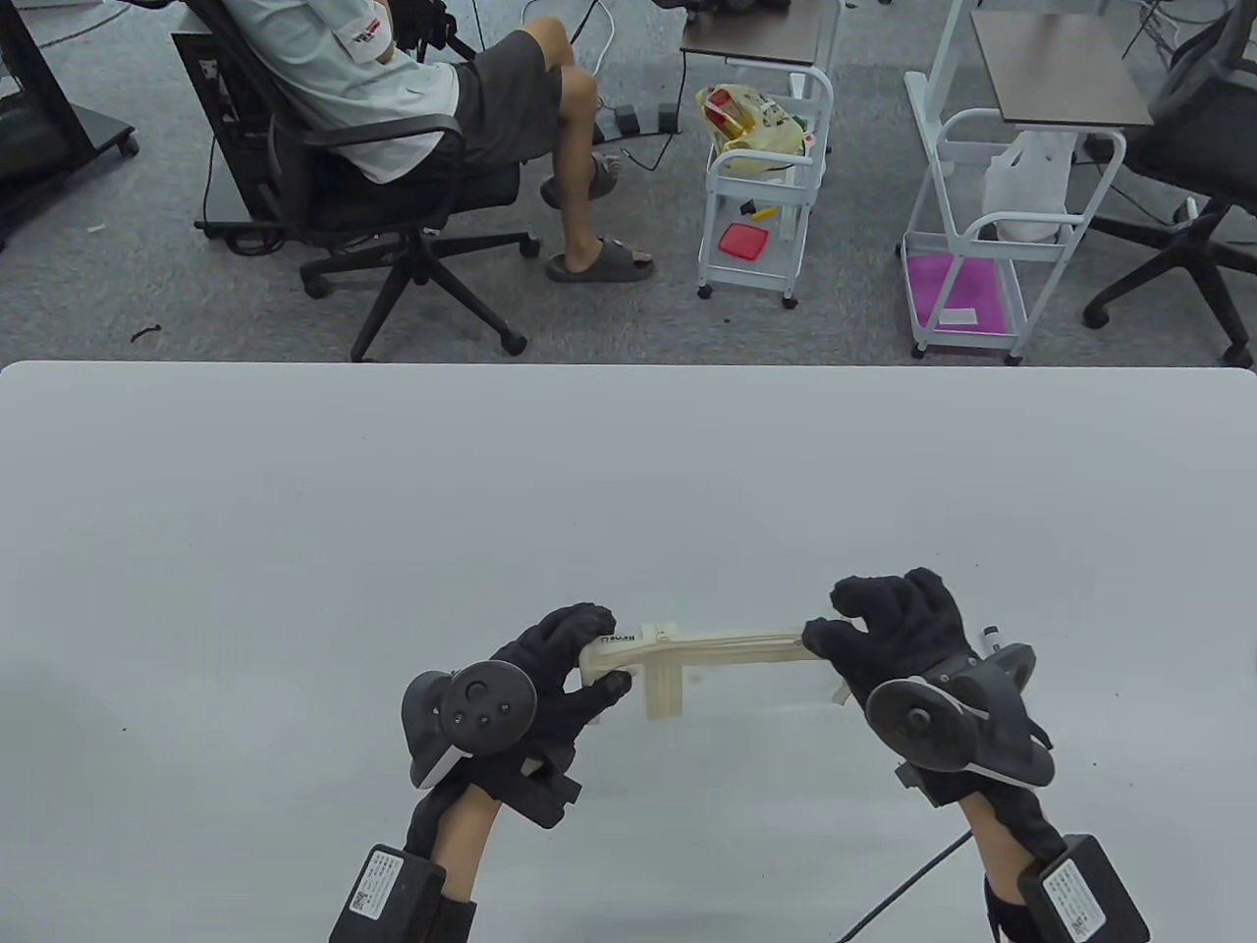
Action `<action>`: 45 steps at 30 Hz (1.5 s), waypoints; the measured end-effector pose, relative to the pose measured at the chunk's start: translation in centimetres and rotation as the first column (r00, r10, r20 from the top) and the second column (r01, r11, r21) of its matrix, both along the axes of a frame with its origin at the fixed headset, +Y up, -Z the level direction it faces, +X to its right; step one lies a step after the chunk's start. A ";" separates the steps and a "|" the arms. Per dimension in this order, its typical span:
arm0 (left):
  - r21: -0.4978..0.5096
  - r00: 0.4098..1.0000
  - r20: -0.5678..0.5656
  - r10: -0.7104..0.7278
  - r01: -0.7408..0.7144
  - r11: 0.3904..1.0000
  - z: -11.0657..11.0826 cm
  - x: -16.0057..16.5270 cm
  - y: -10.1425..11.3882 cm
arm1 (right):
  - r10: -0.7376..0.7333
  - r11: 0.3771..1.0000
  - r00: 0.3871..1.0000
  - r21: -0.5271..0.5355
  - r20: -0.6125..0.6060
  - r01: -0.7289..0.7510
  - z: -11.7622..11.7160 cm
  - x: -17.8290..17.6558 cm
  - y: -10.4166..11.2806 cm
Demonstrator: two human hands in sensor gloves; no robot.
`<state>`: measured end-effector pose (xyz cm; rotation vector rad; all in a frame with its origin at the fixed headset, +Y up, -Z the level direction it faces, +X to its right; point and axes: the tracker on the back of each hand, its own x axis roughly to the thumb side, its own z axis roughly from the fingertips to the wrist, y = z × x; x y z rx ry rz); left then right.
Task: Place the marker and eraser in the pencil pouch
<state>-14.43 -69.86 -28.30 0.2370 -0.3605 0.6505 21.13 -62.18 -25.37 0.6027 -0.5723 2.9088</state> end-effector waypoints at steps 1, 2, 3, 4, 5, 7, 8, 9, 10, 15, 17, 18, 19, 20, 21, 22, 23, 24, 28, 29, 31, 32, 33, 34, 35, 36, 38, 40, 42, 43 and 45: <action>-0.002 1.000 -0.005 0.007 -0.007 1.000 -0.1 -0.1 0.0 | -0.009 1.000 1.000 0.006 0.021 0.009 0.0 0.8 -0.1; 0.000 1.000 -0.003 0.010 -0.010 1.000 -0.1 -0.1 -0.1 | -0.026 1.000 0.999 0.002 0.023 0.026 0.0 1.6 -0.2; -0.006 1.000 0.021 0.017 -0.017 1.000 -0.2 0.1 0.0 | -0.062 0.998 0.998 -0.008 0.003 0.062 -0.1 1.9 -0.4; -0.017 1.000 0.010 0.029 -0.029 0.999 0.0 0.4 -0.1 | -0.108 0.994 0.994 -0.028 0.000 0.108 -0.1 2.1 -0.7; -0.003 1.000 0.001 0.011 -0.011 1.000 0.1 0.6 -0.1 | -0.131 0.990 0.991 -0.055 -0.001 0.131 -0.3 2.5 -0.9; 0.014 1.000 -0.004 -0.018 0.018 1.000 0.2 0.6 -0.1 | -0.232 0.968 0.973 -0.099 0.005 0.232 -0.7 3.4 -1.3; 0.020 1.000 -0.010 -0.010 0.010 1.000 0.3 0.5 -0.1 | -0.284 0.954 0.958 -0.093 0.035 0.286 -1.1 4.1 -1.6; 0.020 1.000 -0.008 -0.012 0.012 1.000 0.3 0.5 -0.1 | -0.301 0.948 0.951 -0.086 0.073 0.306 -1.3 4.6 -2.0; 0.021 1.000 -0.009 -0.011 0.011 1.000 0.3 0.5 -0.1 | -0.301 0.947 0.945 -0.073 0.131 0.312 -1.7 5.2 -2.4; -0.001 1.000 -0.004 -0.001 0.001 1.000 0.1 0.7 -0.4 | -0.106 0.958 0.857 -0.180 0.504 0.225 -4.6 8.6 -6.9; 0.000 1.000 0.001 -0.013 0.013 1.000 0.1 0.9 -0.5 | 0.002 0.955 0.805 -0.241 0.594 0.176 -5.6 9.7 -9.0; 0.001 1.000 0.002 -0.017 0.017 1.000 0.2 0.9 -0.5 | 0.054 0.949 0.778 -0.275 0.626 0.155 -6.1 10.2 -9.8; 0.001 1.000 0.004 -0.021 0.021 1.000 0.2 1.0 -0.5 | 0.124 0.933 0.739 -0.332 0.662 0.141 -6.6 10.8 -10.8; 0.000 1.000 0.005 -0.023 0.023 1.000 0.2 1.0 -0.5 | 0.189 0.908 0.705 -0.396 0.684 0.140 -6.9 11.3 -11.6; 0.000 1.000 0.006 -0.024 0.024 1.000 0.2 1.0 -0.5 | 0.224 0.891 0.684 -0.431 0.694 0.145 -7.0 11.6 -12.3; -0.001 1.000 0.007 -0.024 0.024 1.000 0.2 1.0 -0.5 | 0.237 0.886 0.677 -0.441 0.697 0.144 -7.2 11.8 -12.8; -0.002 1.000 0.007 -0.024 0.024 1.000 0.2 1.0 -0.5 | 0.254 0.879 0.666 -0.455 0.702 0.145 -7.3 12.0 -13.1; -0.003 1.000 0.008 -0.025 0.025 1.000 0.2 1.0 -0.5 | 0.270 0.868 0.656 -0.473 0.705 0.151 -7.3 12.1 -13.4; -0.003 0.999 0.010 -0.031 0.031 1.000 0.3 1.0 -0.5 | 0.339 0.850 0.633 -0.515 0.696 0.112 -7.5 12.0 -14.1; -0.003 0.999 0.010 -0.031 0.031 1.000 0.3 1.0 -0.5 | 0.344 0.853 0.630 -0.512 0.696 0.099 -7.6 11.8 -14.1; -0.004 1.000 0.010 -0.029 0.029 1.000 0.3 1.0 -0.5 | 0.351 0.843 0.642 -0.529 0.682 0.101 -7.6 11.6 -14.0; -0.003 1.000 0.010 -0.028 0.029 1.000 0.3 1.0 -0.5 | 0.347 0.842 0.651 -0.530 0.675 0.101 -7.6 11.5 -13.9; -0.004 1.000 0.009 -0.028 0.028 1.000 0.3 1.0 -0.5 | 0.318 0.857 0.663 -0.505 0.678 0.105 -7.5 11.3 -13.6; -0.006 1.000 0.009 -0.029 0.029 1.000 0.3 0.9 -0.5 | 0.280 0.876 0.671 -0.468 0.686 0.113 -7.4 11.2 -13.2; -0.006 0.999 0.009 -0.031 0.031 0.999 0.3 0.9 -0.5 | 0.218 0.904 0.686 -0.409 0.694 0.127 -7.3 11.1 -12.7; -0.005 0.999 0.007 -0.035 0.035 0.999 0.3 0.9 -0.5 | 0.154 0.925 0.705 -0.353 0.692 0.144 -7.1 10.9 -12.0; -0.007 0.999 0.006 -0.037 0.037 0.999 0.3 0.9 -0.5 | 0.014 0.952 0.733 -0.234 0.680 0.199 -6.6 10.7 -10.6; -0.009 0.999 0.006 -0.036 0.036 0.999 0.3 0.9 -0.5 | -0.113 0.953 0.750 -0.142 0.651 0.267 -6.1 10.6 -9.2; -0.012 0.999 0.006 -0.040 0.040 0.999 0.3 1.0 -0.5 | -0.266 0.936 0.753 -0.025 0.602 0.350 -5.3 10.7 -7.8; -0.012 0.999 0.005 -0.041 0.041 0.999 0.3 1.0 -0.5 | -0.311 0.927 0.748 0.015 0.586 0.375 -5.1 10.8 -7.4; -0.018 0.999 0.006 -0.043 0.043 0.999 0.2 1.1 -0.5 | -0.447 0.878 0.735 0.094 0.510 0.469 -4.2 11.2 -6.1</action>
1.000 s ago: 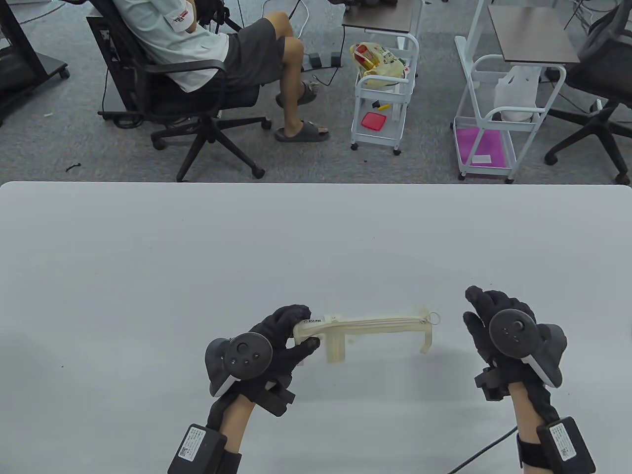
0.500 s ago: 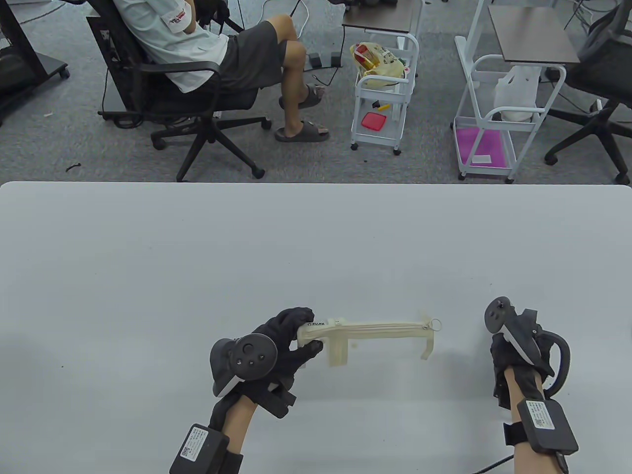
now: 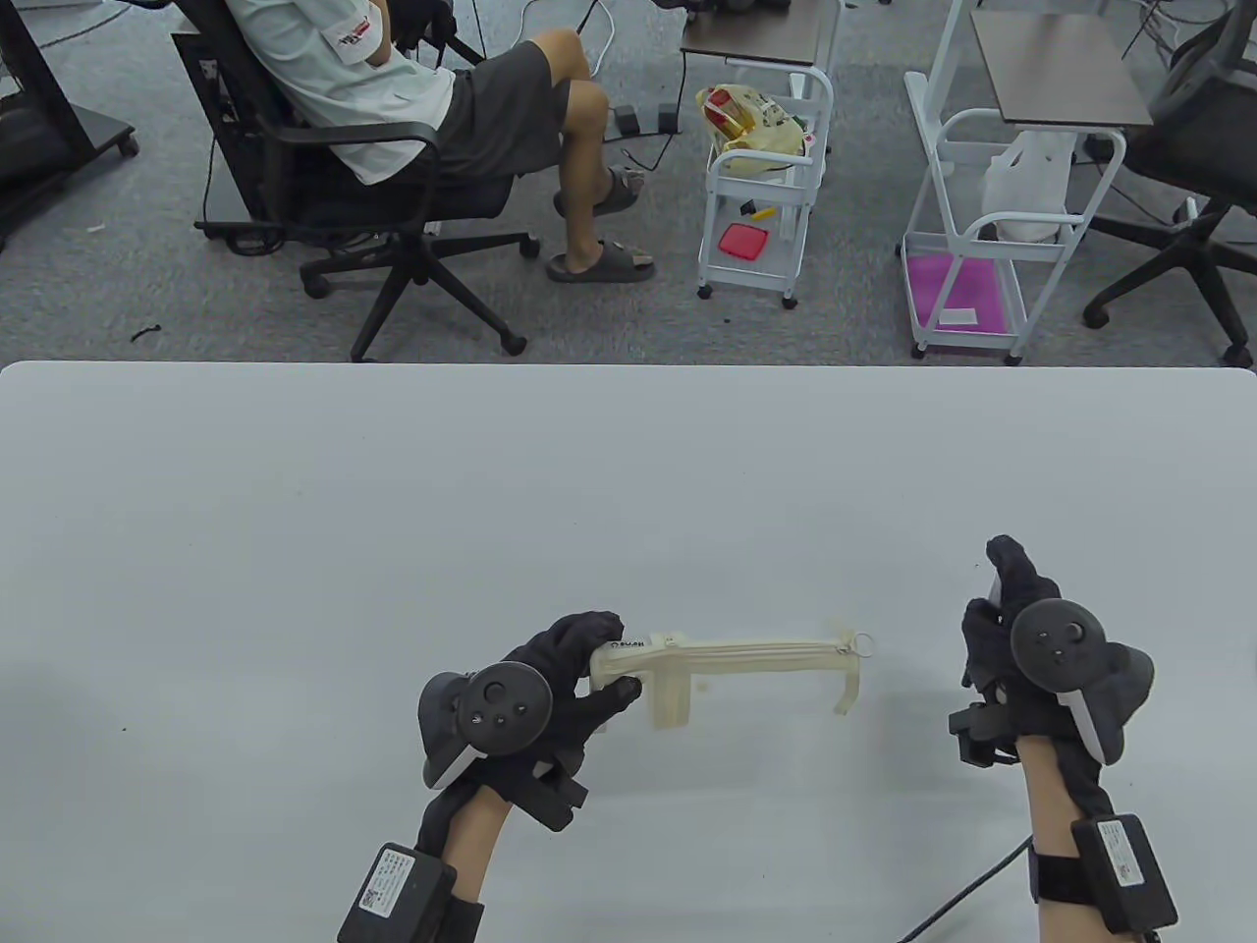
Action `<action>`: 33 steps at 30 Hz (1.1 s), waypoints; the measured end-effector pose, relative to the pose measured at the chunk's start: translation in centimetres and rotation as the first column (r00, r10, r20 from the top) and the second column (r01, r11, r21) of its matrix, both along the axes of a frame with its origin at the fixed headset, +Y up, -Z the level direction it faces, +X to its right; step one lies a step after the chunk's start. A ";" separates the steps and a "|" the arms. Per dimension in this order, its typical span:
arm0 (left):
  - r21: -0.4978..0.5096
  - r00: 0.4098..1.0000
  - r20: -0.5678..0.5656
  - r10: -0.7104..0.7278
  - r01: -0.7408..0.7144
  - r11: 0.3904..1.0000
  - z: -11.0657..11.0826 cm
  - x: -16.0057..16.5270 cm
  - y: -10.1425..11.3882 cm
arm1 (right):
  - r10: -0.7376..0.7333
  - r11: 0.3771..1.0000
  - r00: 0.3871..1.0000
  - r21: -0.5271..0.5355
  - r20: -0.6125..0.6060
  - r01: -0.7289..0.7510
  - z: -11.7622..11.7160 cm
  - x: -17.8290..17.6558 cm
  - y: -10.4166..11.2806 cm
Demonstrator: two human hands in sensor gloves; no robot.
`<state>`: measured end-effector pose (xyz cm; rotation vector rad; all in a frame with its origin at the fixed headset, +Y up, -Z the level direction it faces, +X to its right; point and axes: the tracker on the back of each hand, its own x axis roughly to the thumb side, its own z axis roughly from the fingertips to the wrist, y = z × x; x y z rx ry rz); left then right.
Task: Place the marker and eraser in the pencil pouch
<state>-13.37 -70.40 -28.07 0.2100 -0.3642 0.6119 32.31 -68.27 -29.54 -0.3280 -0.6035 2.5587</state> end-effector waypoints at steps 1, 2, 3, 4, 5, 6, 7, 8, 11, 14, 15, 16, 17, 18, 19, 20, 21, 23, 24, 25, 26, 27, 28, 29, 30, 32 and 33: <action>-0.002 1.000 0.000 -0.002 0.002 1.000 0.0 0.0 0.0 | -0.040 0.998 0.999 0.052 -0.003 0.040 0.4 0.2 0.6; -0.004 1.000 0.000 -0.005 0.005 1.000 0.0 0.1 0.0 | -0.064 0.995 0.998 0.077 -0.018 0.065 0.8 0.3 1.0; -0.005 1.000 0.000 -0.007 0.007 1.000 -0.1 0.1 0.0 | -0.088 0.990 0.995 0.109 -0.041 0.092 1.2 0.4 1.4; -0.007 1.000 -0.001 -0.010 0.010 1.000 -0.1 0.2 -0.1 | -0.122 0.978 0.991 0.161 -0.063 0.130 1.6 0.5 1.9; -0.009 1.000 -0.001 -0.012 0.012 1.000 -0.1 0.2 -0.1 | -0.153 0.966 0.983 0.195 -0.099 0.170 2.0 0.6 2.3; -0.012 1.000 -0.001 -0.015 0.015 1.000 -0.2 0.3 -0.1 | -0.187 0.949 0.971 0.228 -0.148 0.217 2.5 0.6 2.7; -0.013 1.000 -0.001 -0.017 0.017 1.000 -0.2 0.4 -0.1 | -0.216 0.932 0.961 0.257 -0.173 0.255 2.8 0.6 2.9; -0.015 1.000 -0.001 -0.019 0.019 1.000 -0.2 0.4 -0.1 | -0.237 0.919 0.951 0.272 -0.200 0.287 3.1 0.5 3.1; -0.018 1.000 -0.003 -0.029 0.029 0.999 -0.3 0.6 -0.1 | -0.275 0.876 0.907 0.307 -0.319 0.373 4.2 -0.1 4.0; -0.020 0.999 -0.007 -0.032 0.031 0.999 -0.3 0.6 -0.2 | -0.319 0.842 0.839 0.275 -0.441 0.465 4.9 -1.2 4.5; -0.021 1.000 -0.007 -0.030 0.030 0.999 -0.3 0.6 -0.2 | -0.331 0.837 0.816 0.252 -0.474 0.486 5.0 -1.6 4.6; -0.022 1.000 -0.006 -0.029 0.029 0.999 -0.3 0.7 -0.2 | -0.350 0.830 0.786 0.221 -0.510 0.513 5.1 -2.3 4.5; -0.022 1.000 -0.005 -0.028 0.028 0.999 -0.3 0.7 -0.2 | -0.362 0.830 0.764 0.188 -0.534 0.525 5.1 -2.9 4.5; -0.022 1.000 -0.004 -0.026 0.026 0.999 -0.3 0.7 -0.2 | -0.362 0.837 0.755 0.165 -0.546 0.521 5.1 -3.5 4.4; -0.021 1.000 -0.003 -0.025 0.025 0.999 -0.3 0.8 -0.2 | -0.359 0.845 0.750 0.148 -0.555 0.514 5.0 -4.0 4.3; -0.020 1.000 -0.003 -0.022 0.022 1.000 -0.2 0.8 -0.2 | -0.354 0.859 0.749 0.123 -0.560 0.498 4.9 -4.6 4.1; -0.019 1.000 -0.001 -0.019 0.019 1.000 -0.2 0.9 -0.2 | -0.343 0.871 0.754 0.111 -0.560 0.478 4.7 -5.1 3.8; -0.019 1.000 0.007 -0.011 0.011 1.000 -0.1 0.9 -0.2 | -0.317 0.892 0.775 0.107 -0.547 0.440 4.4 -5.8 3.3; -0.017 1.000 0.010 -0.009 0.009 1.000 -0.1 1.0 -0.1 | -0.308 0.898 0.781 0.107 -0.544 0.428 4.3 -5.9 3.2; -0.011 1.000 0.013 -0.014 0.014 1.000 -0.1 1.0 -0.1 | -0.298 0.898 0.790 0.122 -0.536 0.422 4.2 -6.0 3.0; -0.006 0.999 0.020 -0.025 0.025 1.000 0.0 1.1 0.0 | -0.280 0.906 0.805 0.133 -0.524 0.402 4.2 -6.1 2.9; -0.004 1.000 0.019 -0.025 0.025 1.000 0.0 1.1 0.0 | -0.264 0.911 0.815 0.144 -0.516 0.386 4.3 -6.2 2.9; -0.002 1.000 0.020 -0.024 0.024 1.000 0.0 1.2 0.0 | -0.236 0.918 0.833 0.168 -0.500 0.361 4.3 -6.3 2.9; -0.001 1.000 0.023 -0.021 0.021 1.000 0.1 1.2 0.0 | -0.210 0.929 0.839 0.166 -0.501 0.332 4.4 -6.5 2.8; -0.002 1.000 0.024 -0.017 0.017 1.000 0.1 1.3 0.0 | -0.199 0.936 0.839 0.155 -0.507 0.316 4.4 -6.8 2.8; 0.007 1.000 0.028 -0.008 0.008 1.000 0.2 1.6 0.1 | -0.163 0.949 0.836 0.149 -0.523 0.278 4.4 -7.8 2.6; 0.014 1.000 0.029 -0.009 0.009 1.000 0.3 1.7 0.1 | -0.148 0.955 0.833 0.141 -0.533 0.260 4.5 -8.3 2.6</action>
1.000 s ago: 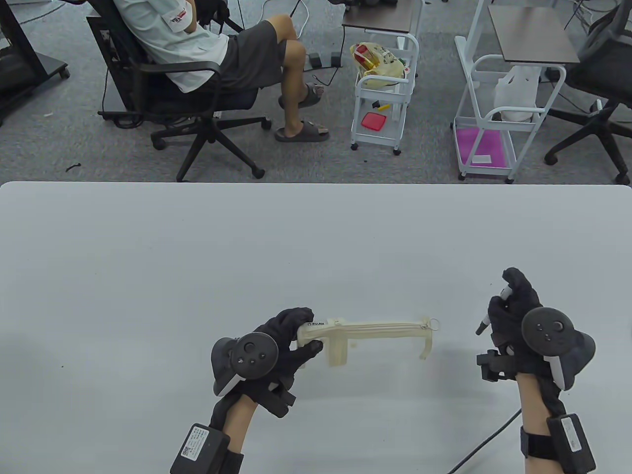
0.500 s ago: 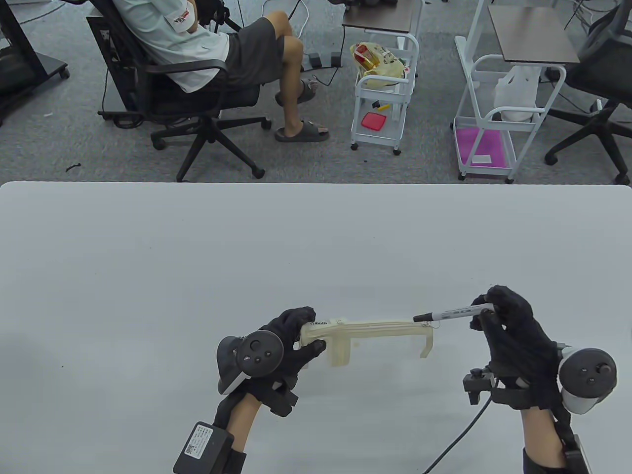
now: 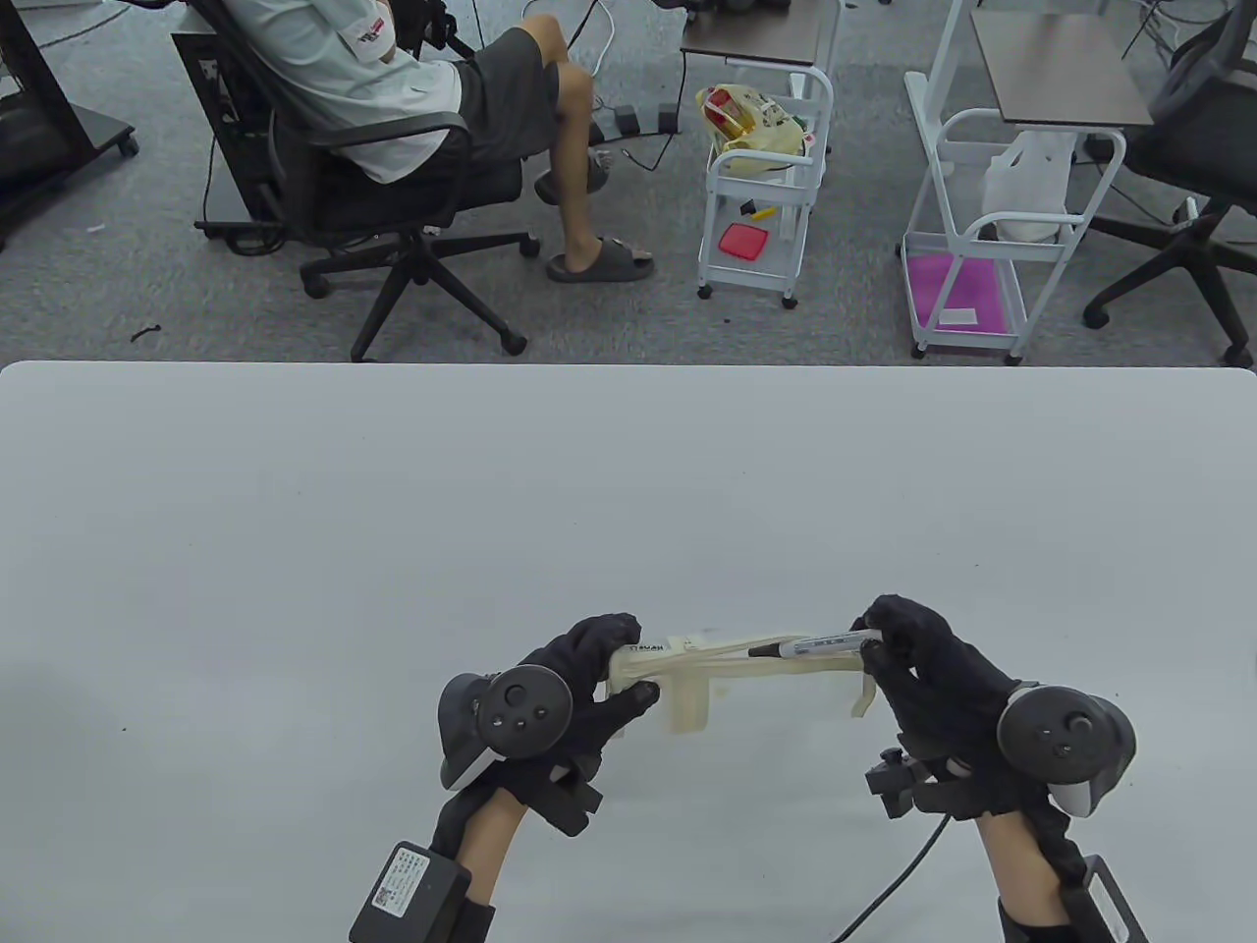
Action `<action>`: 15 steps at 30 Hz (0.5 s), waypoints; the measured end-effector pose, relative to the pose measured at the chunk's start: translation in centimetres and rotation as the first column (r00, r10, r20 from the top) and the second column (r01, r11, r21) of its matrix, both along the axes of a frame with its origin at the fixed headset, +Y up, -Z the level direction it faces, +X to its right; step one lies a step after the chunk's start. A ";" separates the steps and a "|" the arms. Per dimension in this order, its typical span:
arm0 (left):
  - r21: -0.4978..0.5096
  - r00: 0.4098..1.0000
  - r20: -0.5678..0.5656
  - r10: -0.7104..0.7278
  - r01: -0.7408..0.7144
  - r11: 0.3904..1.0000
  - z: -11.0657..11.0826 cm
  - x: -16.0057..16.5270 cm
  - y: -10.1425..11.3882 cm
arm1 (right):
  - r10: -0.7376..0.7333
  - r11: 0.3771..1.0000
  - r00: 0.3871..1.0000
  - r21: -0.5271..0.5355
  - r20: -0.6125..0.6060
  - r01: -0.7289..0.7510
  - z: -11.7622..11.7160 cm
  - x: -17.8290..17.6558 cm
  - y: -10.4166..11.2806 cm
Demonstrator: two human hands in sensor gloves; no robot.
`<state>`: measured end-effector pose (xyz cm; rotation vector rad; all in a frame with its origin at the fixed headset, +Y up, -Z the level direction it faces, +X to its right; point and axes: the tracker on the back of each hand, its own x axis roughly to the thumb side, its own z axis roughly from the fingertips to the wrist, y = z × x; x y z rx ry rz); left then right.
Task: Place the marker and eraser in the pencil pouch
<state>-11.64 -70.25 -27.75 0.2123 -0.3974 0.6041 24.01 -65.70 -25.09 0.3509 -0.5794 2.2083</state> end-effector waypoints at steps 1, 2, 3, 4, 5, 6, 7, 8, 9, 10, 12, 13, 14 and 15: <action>0.011 1.000 -0.004 -0.013 0.013 1.000 0.1 0.2 0.1 | 0.023 1.000 0.999 -0.013 -0.022 -0.023 0.0 -0.8 0.0; 0.025 1.000 -0.008 -0.030 0.030 0.999 0.2 0.3 0.1 | 0.041 0.999 0.998 -0.027 -0.047 -0.042 0.1 -1.3 0.0; 0.034 0.999 -0.013 -0.046 0.046 0.998 0.3 0.4 0.2 | 0.056 0.998 0.996 -0.031 -0.072 -0.058 0.2 -2.1 0.0; 0.035 0.999 -0.010 -0.043 0.044 0.998 0.3 0.5 0.2 | 0.061 0.998 0.995 -0.026 -0.085 -0.063 0.2 -2.6 0.0; 0.035 0.999 -0.005 -0.034 0.034 0.999 0.3 0.6 0.2 | 0.073 0.997 0.992 -0.028 -0.103 -0.076 0.3 -3.3 0.0; 0.035 0.999 -0.003 -0.032 0.032 0.999 0.4 0.7 0.2 | 0.085 0.995 0.988 -0.039 -0.128 -0.091 0.4 -3.9 0.0; 0.040 0.999 -0.002 -0.036 0.036 0.999 0.4 0.7 0.3 | 0.094 0.993 0.985 -0.052 -0.145 -0.102 0.4 -4.4 -0.1; 0.048 0.999 -0.002 -0.043 0.043 0.998 0.5 0.8 0.3 | 0.116 0.990 0.981 -0.066 -0.156 -0.127 0.4 -4.9 -0.2; 0.054 0.999 -0.002 -0.044 0.044 0.998 0.5 0.8 0.3 | 0.141 0.987 0.978 -0.061 -0.154 -0.151 0.4 -5.2 -0.2; 0.061 0.999 -0.001 -0.046 0.046 0.997 0.6 0.8 0.4 | 0.203 0.978 0.973 -0.030 -0.112 -0.207 0.5 -5.5 -0.2; 0.067 0.999 -0.009 -0.042 0.043 0.997 0.7 0.8 0.5 | 0.328 0.944 0.945 0.032 -0.017 -0.327 0.9 -6.0 -0.1; 0.072 0.999 -0.017 -0.043 0.044 0.996 0.6 0.7 0.5 | 0.413 0.906 0.909 0.076 0.053 -0.416 1.1 -6.2 0.2; 0.078 0.999 -0.026 -0.042 0.043 0.996 0.6 0.5 0.5 | 0.455 0.885 0.888 0.076 0.071 -0.460 1.1 -6.3 0.3; 0.080 0.999 -0.029 -0.034 0.037 0.996 0.6 0.3 0.6 | 0.488 0.866 0.867 0.066 0.105 -0.495 1.3 -6.3 0.3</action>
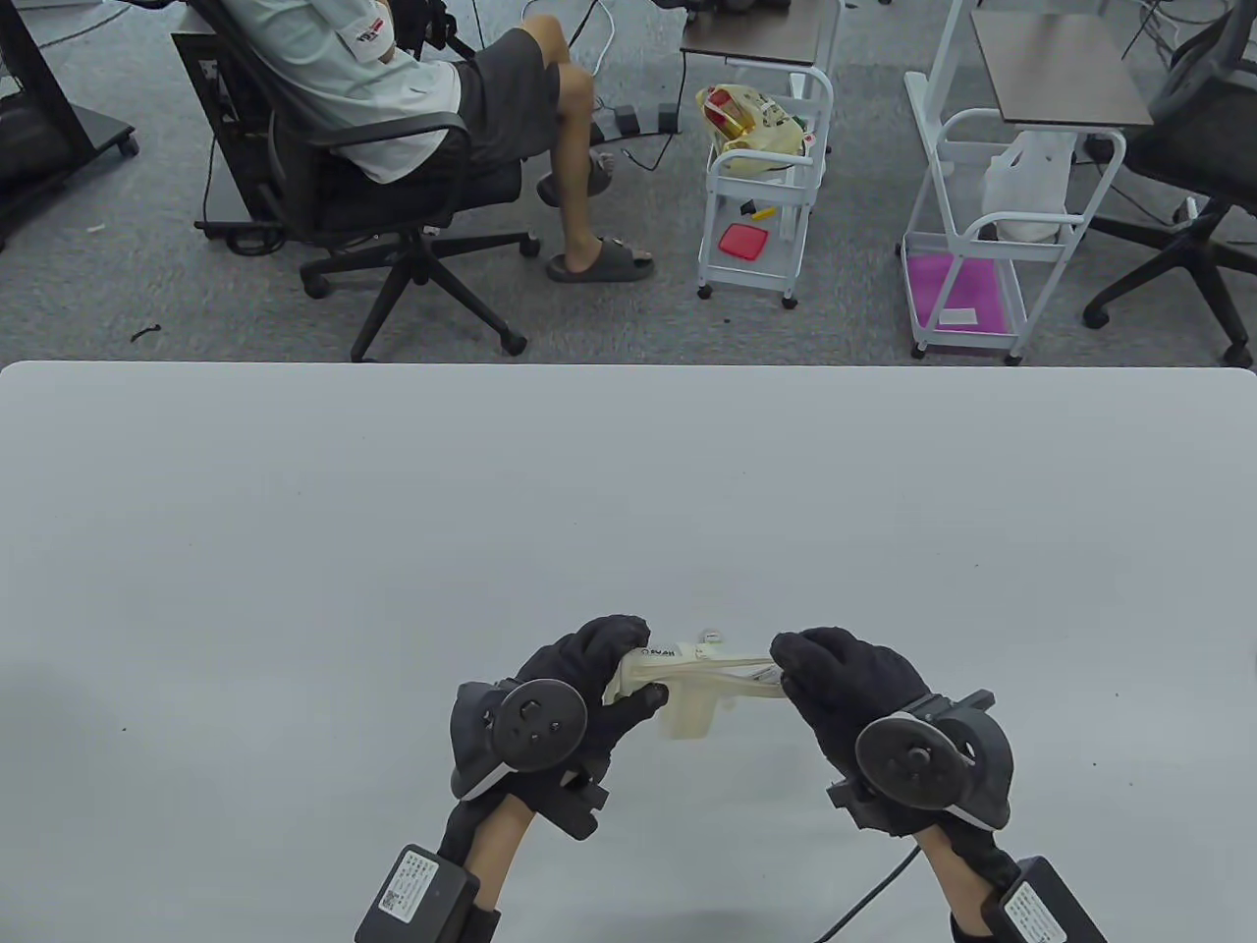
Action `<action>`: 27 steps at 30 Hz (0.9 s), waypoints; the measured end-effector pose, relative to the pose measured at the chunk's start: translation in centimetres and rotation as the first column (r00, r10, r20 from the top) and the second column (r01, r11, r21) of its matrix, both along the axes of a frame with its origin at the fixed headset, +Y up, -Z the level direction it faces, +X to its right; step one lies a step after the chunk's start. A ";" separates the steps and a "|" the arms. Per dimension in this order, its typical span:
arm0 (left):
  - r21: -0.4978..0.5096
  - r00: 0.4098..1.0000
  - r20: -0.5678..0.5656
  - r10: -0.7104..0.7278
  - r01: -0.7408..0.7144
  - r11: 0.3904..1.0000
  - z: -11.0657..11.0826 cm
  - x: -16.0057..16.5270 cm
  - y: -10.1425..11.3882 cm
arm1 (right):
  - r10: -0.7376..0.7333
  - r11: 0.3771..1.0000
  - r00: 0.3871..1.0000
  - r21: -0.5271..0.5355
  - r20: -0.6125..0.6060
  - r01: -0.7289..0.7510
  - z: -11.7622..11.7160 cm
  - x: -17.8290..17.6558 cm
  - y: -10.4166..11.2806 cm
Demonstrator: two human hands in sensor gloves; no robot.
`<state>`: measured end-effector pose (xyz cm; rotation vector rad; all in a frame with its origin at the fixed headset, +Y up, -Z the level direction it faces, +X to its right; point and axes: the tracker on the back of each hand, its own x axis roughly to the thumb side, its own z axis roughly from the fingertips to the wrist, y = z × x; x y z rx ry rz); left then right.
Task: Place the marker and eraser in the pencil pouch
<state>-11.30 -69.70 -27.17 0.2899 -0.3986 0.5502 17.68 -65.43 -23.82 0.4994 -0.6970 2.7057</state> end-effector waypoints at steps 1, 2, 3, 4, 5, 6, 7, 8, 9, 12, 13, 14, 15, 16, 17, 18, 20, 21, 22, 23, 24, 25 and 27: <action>-0.003 1.000 -0.002 0.010 -0.010 1.000 0.0 -0.2 0.0 | 0.029 0.999 0.999 0.024 0.032 -0.030 0.0 0.0 0.0; -0.005 1.000 -0.004 0.019 -0.019 1.000 -0.1 -0.3 0.0 | 0.051 0.998 0.998 0.028 0.047 -0.053 0.0 0.0 0.0; -0.006 1.000 -0.004 0.029 -0.029 1.000 -0.1 -0.4 0.1 | 0.067 0.997 0.996 0.024 0.058 -0.069 -0.1 0.0 -0.1; -0.008 0.999 -0.004 0.033 -0.033 0.999 -0.1 -0.5 0.1 | 0.077 0.996 0.995 0.028 0.070 -0.079 -0.2 0.0 -0.2; -0.007 0.999 -0.004 0.034 -0.034 0.999 -0.1 -0.5 0.1 | 0.084 0.996 0.993 0.031 0.084 -0.087 -0.2 0.0 -0.2; -0.008 0.999 -0.002 0.038 -0.038 0.999 -0.1 -0.5 0.1 | 0.110 0.993 0.989 0.029 0.097 -0.114 -0.3 -0.1 -0.2; -0.009 0.999 -0.002 0.036 -0.036 0.999 -0.1 -0.4 0.1 | 0.121 0.992 0.986 0.025 0.114 -0.124 -0.2 -0.1 -0.2; -0.007 1.000 -0.004 0.029 -0.029 1.000 -0.1 -0.4 0.0 | 0.119 0.992 0.986 0.036 0.116 -0.124 -0.2 0.0 -0.1; -0.006 1.000 -0.006 0.028 -0.029 1.000 -0.1 -0.4 0.0 | 0.108 0.993 0.988 0.032 0.113 -0.112 -0.2 0.2 0.1; -0.022 0.997 -0.006 0.072 -0.072 0.997 -0.2 -0.7 0.1 | -0.018 1.000 0.996 0.017 0.089 0.017 -0.2 1.9 0.8; -0.022 0.997 -0.004 0.080 -0.080 0.997 -0.2 -0.8 0.1 | -0.060 0.998 0.993 0.020 0.097 0.058 -0.2 2.6 1.0; -0.022 0.996 -0.007 0.084 -0.084 0.996 -0.2 -0.8 0.1 | -0.091 0.996 0.991 0.027 0.097 0.089 -0.2 3.1 1.2; -0.022 0.996 -0.006 0.087 -0.087 0.996 -0.2 -0.8 0.1 | -0.111 0.994 0.990 0.034 0.092 0.108 -0.2 3.8 1.3; -0.024 0.996 -0.004 0.091 -0.091 0.996 -0.2 -0.8 0.1 | -0.116 0.993 0.991 0.032 0.066 0.114 -0.3 4.4 1.2; -0.024 0.996 -0.004 0.092 -0.092 0.995 -0.2 -0.8 0.1 | -0.115 0.993 0.992 0.029 0.057 0.113 -0.3 4.4 1.2; -0.026 0.996 -0.001 0.095 -0.095 0.995 -0.2 -0.7 0.1 | -0.101 0.995 0.994 0.015 0.031 0.101 -0.3 4.5 1.0; -0.026 0.996 0.005 0.092 -0.092 0.995 -0.1 -0.6 0.1 | -0.069 0.997 0.997 -0.022 -0.037 0.068 -0.4 4.0 0.7; -0.024 0.996 0.004 0.089 -0.089 0.996 -0.1 -0.5 0.1 | -0.044 0.998 0.997 -0.041 -0.055 0.042 -0.5 3.6 0.6; -0.015 0.998 -0.003 0.065 -0.065 0.998 -0.1 -0.5 0.0 | 0.015 0.997 0.998 -0.070 -0.056 -0.019 -0.5 3.1 0.6; -0.008 0.999 -0.003 0.050 -0.050 0.999 -0.1 -0.6 0.0 | 0.034 0.996 0.998 -0.076 -0.049 -0.037 -0.5 3.0 0.6; -0.007 0.999 -0.007 0.049 -0.049 0.999 -0.2 -0.7 0.0 | 0.049 0.996 0.997 -0.075 -0.052 -0.052 -0.5 3.0 0.7; -0.013 0.998 -0.008 0.059 -0.059 0.998 -0.2 -0.8 -0.1 | 0.047 0.995 0.996 -0.088 -0.076 -0.054 -0.5 3.0 0.7; -0.023 0.997 -0.012 0.076 -0.076 0.997 -0.3 -1.1 -0.1 | 0.044 0.990 0.994 -0.129 -0.099 -0.057 -0.6 3.1 0.8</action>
